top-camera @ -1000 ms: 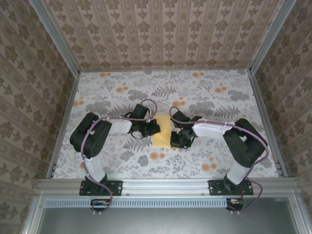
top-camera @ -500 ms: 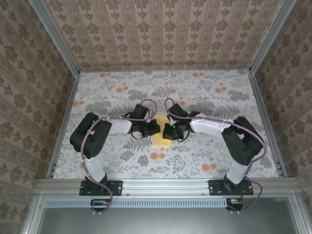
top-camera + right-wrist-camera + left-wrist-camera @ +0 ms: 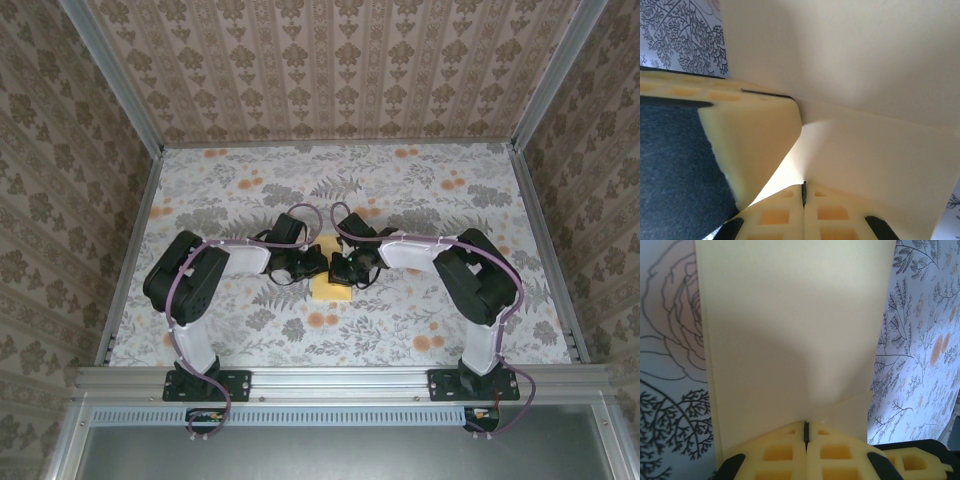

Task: Fold a paper plane with a square sheet of paper (pick it up from the middle)
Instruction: Fold the triangle a second time at the center of the table.

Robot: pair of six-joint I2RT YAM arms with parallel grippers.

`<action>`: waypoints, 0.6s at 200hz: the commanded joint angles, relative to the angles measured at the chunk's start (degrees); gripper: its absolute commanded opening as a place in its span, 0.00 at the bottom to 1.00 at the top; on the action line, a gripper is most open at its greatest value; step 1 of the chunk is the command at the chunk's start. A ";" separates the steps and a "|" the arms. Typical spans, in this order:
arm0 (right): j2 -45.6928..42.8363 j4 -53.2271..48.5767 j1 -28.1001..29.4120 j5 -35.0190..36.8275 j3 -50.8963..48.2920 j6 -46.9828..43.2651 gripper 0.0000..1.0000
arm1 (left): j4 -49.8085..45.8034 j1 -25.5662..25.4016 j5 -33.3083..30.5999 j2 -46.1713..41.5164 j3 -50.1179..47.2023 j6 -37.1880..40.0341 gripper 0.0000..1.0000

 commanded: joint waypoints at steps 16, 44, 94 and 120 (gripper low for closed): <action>2.10 2.05 -0.80 0.93 0.06 1.46 0.00 | -9.64 -0.86 -5.23 4.10 -3.39 -0.46 0.00; 0.57 1.48 -1.00 0.59 -3.33 1.48 0.00 | -10.12 -0.78 -5.94 4.16 -3.87 -0.59 0.00; -5.28 -0.15 -1.78 -1.33 -12.31 0.19 0.00 | -10.08 -0.33 -6.25 4.49 -4.48 -0.24 0.00; -9.20 -2.42 -1.87 -1.66 -16.34 -0.96 0.00 | -10.21 0.00 -6.12 4.75 -4.44 -0.05 0.00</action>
